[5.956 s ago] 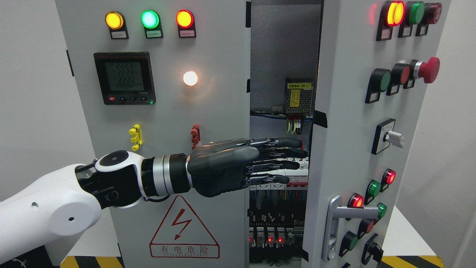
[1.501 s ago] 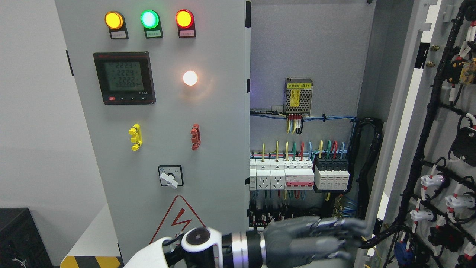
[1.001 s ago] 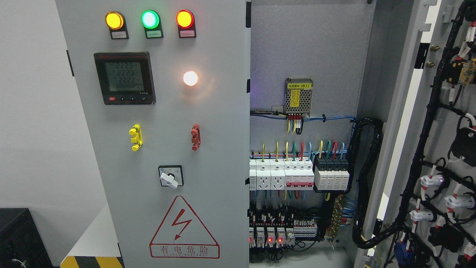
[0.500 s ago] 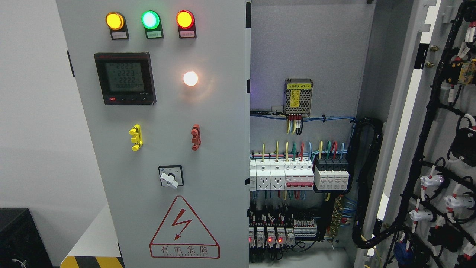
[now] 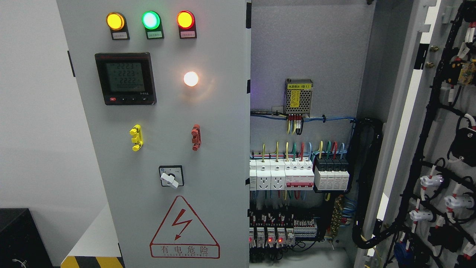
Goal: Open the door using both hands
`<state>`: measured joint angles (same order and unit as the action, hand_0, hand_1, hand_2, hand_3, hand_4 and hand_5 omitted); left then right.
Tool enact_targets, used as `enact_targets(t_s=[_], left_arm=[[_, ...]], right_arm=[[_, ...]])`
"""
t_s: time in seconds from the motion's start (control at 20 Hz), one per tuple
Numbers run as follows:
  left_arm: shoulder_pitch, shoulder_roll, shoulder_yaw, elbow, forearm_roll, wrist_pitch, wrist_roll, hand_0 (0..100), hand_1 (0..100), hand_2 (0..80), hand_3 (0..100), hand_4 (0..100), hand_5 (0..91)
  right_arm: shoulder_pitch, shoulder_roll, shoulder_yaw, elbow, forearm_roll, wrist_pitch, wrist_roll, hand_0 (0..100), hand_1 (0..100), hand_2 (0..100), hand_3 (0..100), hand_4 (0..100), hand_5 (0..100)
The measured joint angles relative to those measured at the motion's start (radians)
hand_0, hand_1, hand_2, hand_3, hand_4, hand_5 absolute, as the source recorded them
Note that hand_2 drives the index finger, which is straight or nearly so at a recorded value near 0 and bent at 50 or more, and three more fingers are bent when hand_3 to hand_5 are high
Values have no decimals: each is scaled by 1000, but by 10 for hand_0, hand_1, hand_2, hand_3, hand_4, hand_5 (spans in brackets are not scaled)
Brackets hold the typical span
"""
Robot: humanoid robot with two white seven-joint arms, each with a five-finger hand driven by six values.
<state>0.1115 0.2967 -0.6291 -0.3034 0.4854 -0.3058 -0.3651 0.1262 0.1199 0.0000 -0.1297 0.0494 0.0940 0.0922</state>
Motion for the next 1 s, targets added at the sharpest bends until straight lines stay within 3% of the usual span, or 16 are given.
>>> enact_targets(t_s=[0.25, 0.4, 0.55, 0.75, 1.0], left_arm=[[33, -84, 247, 150, -224, 4, 57, 120, 556, 0, 0, 0, 0], [41, -134, 382, 214, -323, 19, 108, 120, 556, 0, 0, 0, 0], [44, -173, 502, 263, -423, 45, 123, 120, 556, 0, 0, 0, 0], [44, -211, 619, 307, -509, 58, 131, 120, 556, 0, 0, 0, 0], [41, -242, 700, 341, -567, 61, 131, 120, 556, 0, 0, 0, 0]], right_arm=[[6, 0, 0, -48, 0, 0, 0, 74, 136, 0, 0, 0, 0], [31, -1, -8, -104, 0, 0, 0, 74, 135, 0, 0, 0, 0], [79, -6, -7, -176, -1, 0, 0, 74, 135, 0, 0, 0, 0], [149, -17, -5, -375, -2, -2, 1, 74, 135, 0, 0, 0, 0], [231, -27, 8, -616, -3, -2, 2, 74, 136, 0, 0, 0, 0]])
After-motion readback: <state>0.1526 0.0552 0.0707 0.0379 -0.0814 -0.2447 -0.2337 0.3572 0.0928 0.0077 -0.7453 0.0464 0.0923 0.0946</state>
